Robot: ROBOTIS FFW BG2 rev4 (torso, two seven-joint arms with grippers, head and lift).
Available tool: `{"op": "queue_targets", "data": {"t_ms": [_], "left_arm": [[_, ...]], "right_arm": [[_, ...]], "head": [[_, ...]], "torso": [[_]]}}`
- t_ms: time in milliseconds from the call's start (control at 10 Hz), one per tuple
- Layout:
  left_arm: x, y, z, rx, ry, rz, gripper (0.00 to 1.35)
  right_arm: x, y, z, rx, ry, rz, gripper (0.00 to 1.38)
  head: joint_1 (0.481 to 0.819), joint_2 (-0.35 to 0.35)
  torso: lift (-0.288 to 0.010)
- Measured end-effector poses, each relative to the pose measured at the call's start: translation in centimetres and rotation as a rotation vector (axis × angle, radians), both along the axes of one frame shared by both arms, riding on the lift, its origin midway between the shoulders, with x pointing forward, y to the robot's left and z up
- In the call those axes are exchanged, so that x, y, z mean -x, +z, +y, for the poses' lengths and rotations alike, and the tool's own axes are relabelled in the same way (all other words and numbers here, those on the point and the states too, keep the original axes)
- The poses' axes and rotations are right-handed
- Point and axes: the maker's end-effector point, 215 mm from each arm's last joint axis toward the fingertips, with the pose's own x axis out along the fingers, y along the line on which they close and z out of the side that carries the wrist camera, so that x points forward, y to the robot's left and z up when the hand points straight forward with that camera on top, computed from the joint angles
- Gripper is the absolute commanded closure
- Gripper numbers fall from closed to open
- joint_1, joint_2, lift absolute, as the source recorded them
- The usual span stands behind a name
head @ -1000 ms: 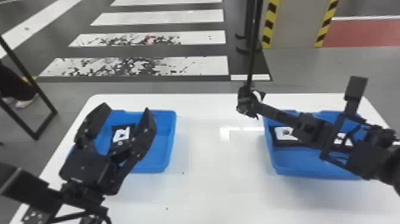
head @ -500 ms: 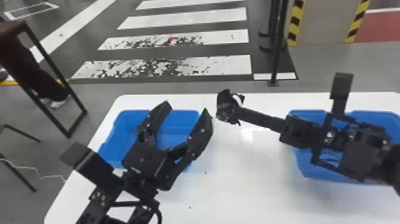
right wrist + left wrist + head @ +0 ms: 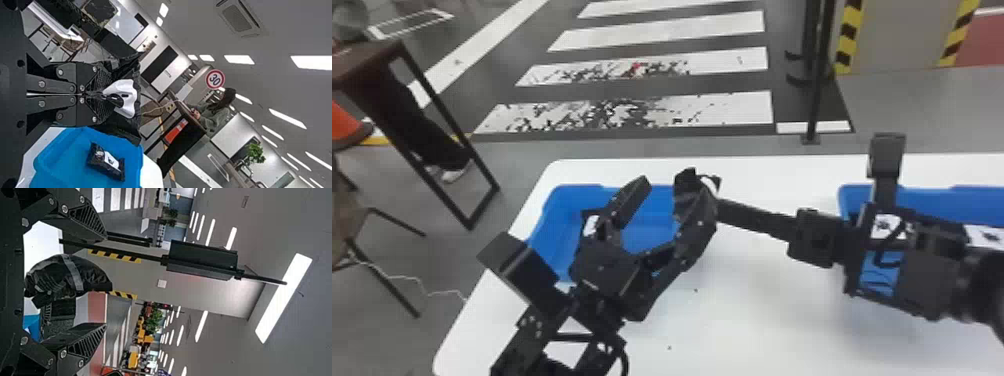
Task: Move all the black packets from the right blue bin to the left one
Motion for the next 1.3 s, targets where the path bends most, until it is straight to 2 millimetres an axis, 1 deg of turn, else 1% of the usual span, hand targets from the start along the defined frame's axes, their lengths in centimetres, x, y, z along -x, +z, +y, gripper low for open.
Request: {"op": "queue_targets", "data": {"t_ms": [100,200,300,400,500,600,700,900,1000,1100,1200,1300], "left_arm": [[0.0,-0.1,0.0,0.0,0.001,0.002,0.29],[0.0,-0.1,0.2,-0.002,0.003,0.004,0.39],[-0.1,-0.4,0.3,-0.006,0.007,0.011,0.59],[-0.1,-0.8,0.6,-0.01,0.011,0.023,0.74],[-0.2,-1.1,0.7,-0.024,0.016,0.032,1.08],[-0.2,-1.5,0.9,-0.043,0.02,0.052,1.19],[-0.1,-1.6,1.1,-0.062,0.027,0.069,1.21],[0.0,-0.8,1.4,-0.091,0.041,0.05,1.21],[0.0,-0.5,1.6,-0.095,0.05,0.043,1.21],[0.1,-0.1,1.9,-0.094,0.061,0.03,1.21],[0.0,0.4,2.5,-0.093,0.085,0.017,1.21],[-0.5,0.5,3.8,-0.102,0.125,0.01,1.21]], "right_arm": [[0.7,0.2,0.7,-0.007,0.019,0.002,1.17],[1.3,0.1,1.3,-0.011,0.037,0.008,1.17],[1.8,0.0,1.7,-0.016,0.051,0.016,1.17],[2.1,0.0,2.0,-0.018,0.059,0.02,1.17],[2.3,0.1,2.1,-0.022,0.063,0.021,1.17],[2.3,0.3,2.1,-0.029,0.061,0.019,1.17],[2.1,0.6,2.0,-0.037,0.056,0.013,1.17],[1.7,1.2,1.9,-0.055,0.045,0.004,1.16],[1.5,1.3,1.8,-0.061,0.038,0.003,1.03],[1.3,1.3,1.7,-0.066,0.031,0.004,0.66],[1.2,1.0,1.6,-0.066,0.025,0.009,0.25],[1.4,0.4,1.5,-0.062,0.022,0.019,0.08]], "head": [[0.695,0.267],[0.695,0.278],[0.695,0.284],[0.695,0.293],[0.695,0.298],[0.695,0.3],[0.695,0.301],[0.695,0.303],[0.695,0.304],[0.695,0.306],[0.695,0.308],[0.695,0.319]], "torso": [[-0.14],[-0.14],[-0.14],[-0.14],[-0.14],[-0.14],[-0.14],[-0.14],[-0.14],[-0.14],[-0.14],[-0.14]]}}
